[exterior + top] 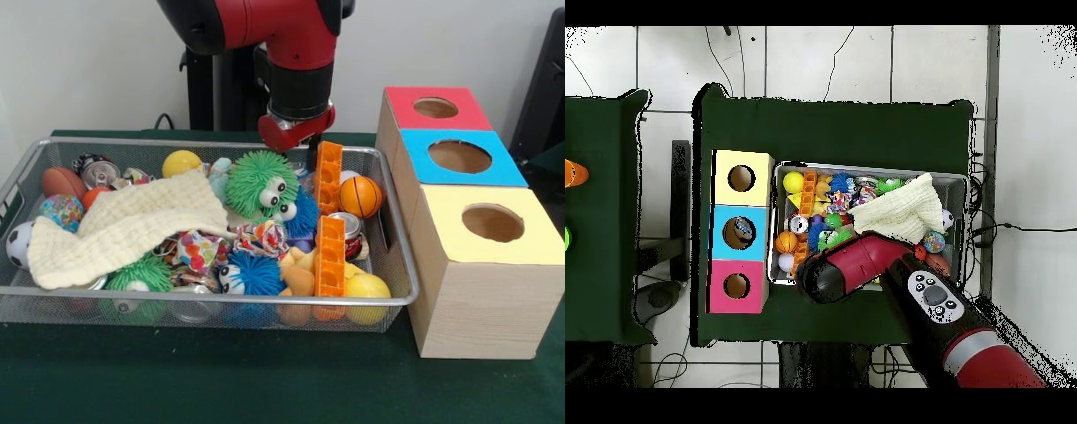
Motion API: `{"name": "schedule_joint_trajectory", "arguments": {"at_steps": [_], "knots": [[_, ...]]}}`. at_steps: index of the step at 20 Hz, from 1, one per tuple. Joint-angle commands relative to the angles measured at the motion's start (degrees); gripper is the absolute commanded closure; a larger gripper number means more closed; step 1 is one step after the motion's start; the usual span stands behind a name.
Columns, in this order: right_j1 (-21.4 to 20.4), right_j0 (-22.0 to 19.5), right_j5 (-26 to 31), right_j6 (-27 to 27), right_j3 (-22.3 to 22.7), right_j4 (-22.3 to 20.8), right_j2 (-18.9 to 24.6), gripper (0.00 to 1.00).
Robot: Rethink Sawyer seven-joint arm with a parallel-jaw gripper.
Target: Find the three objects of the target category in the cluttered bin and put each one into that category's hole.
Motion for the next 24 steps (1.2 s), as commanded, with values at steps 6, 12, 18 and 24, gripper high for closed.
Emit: {"name": "schedule_joint_trajectory", "arguments": {"at_steps": [6,12,18,24], "knots": [[3.6,-2.4,5.0,-6.6,-3.9,-2.8,-1.4,0.0],[6.1,-5.5,6.4,-11.0,-3.6,-1.7,0.7,0.0],[8.1,-5.9,7.3,-13.4,-4.0,-3.9,1.1,0.0],[9.7,-7.1,9.8,-17.0,-3.8,-2.4,4.0,0.0]]}}
